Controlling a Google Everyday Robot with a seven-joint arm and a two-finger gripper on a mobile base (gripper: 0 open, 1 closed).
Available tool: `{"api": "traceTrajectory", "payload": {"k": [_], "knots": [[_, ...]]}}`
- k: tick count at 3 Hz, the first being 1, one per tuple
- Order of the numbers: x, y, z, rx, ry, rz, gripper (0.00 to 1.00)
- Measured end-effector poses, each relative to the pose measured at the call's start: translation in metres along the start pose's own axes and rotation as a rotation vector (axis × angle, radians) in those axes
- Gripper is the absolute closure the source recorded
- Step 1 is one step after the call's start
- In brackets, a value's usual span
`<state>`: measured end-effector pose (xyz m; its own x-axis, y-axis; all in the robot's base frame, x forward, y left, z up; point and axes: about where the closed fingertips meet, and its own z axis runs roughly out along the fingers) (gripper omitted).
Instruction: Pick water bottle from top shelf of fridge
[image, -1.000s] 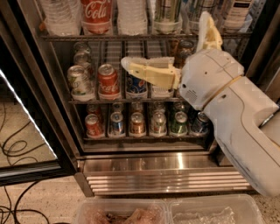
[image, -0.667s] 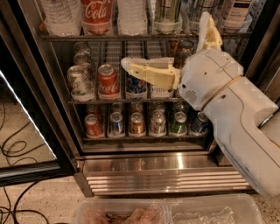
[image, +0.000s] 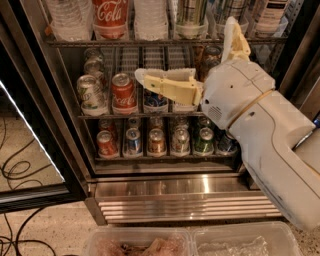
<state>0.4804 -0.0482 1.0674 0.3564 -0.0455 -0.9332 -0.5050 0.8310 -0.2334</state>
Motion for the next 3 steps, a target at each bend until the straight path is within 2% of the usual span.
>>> {"api": "traceTrajectory", "payload": {"k": [3], "knots": [[0.021, -0.025, 0.019, 0.021, 0.027, 0.001, 0.0]]}}
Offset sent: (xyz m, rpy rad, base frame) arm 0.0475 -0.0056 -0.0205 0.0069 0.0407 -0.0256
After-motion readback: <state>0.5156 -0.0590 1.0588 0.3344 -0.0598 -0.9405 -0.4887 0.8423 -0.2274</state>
